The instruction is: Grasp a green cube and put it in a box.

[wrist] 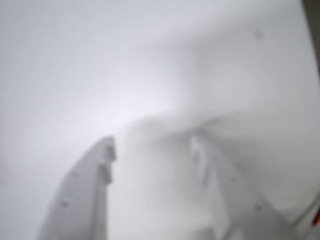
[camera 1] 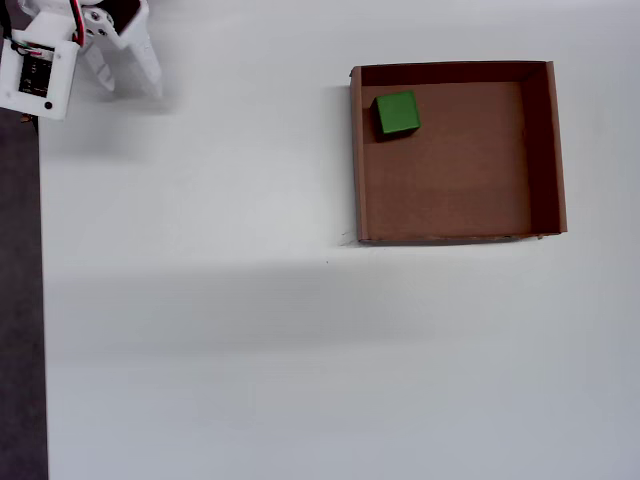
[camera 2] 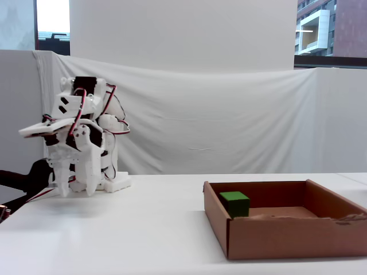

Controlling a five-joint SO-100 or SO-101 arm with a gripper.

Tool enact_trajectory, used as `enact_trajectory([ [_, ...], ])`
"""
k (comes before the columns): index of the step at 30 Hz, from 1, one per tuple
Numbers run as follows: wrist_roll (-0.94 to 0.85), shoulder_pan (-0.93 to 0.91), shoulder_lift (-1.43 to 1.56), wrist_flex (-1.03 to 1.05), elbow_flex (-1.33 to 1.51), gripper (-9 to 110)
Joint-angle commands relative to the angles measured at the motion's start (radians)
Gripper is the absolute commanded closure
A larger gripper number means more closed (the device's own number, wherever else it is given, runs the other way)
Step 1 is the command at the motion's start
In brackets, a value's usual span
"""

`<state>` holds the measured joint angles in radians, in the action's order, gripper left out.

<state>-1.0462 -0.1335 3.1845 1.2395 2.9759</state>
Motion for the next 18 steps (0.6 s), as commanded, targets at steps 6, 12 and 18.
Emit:
enact_trajectory([
  [6, 0.006, 0.008, 0.0, 0.003, -0.005, 80],
  [12, 0.009, 0.008, 0.0, 0.003, -0.005, 80],
  [18, 0.012, 0.008, 0.0, 0.003, -0.005, 80],
])
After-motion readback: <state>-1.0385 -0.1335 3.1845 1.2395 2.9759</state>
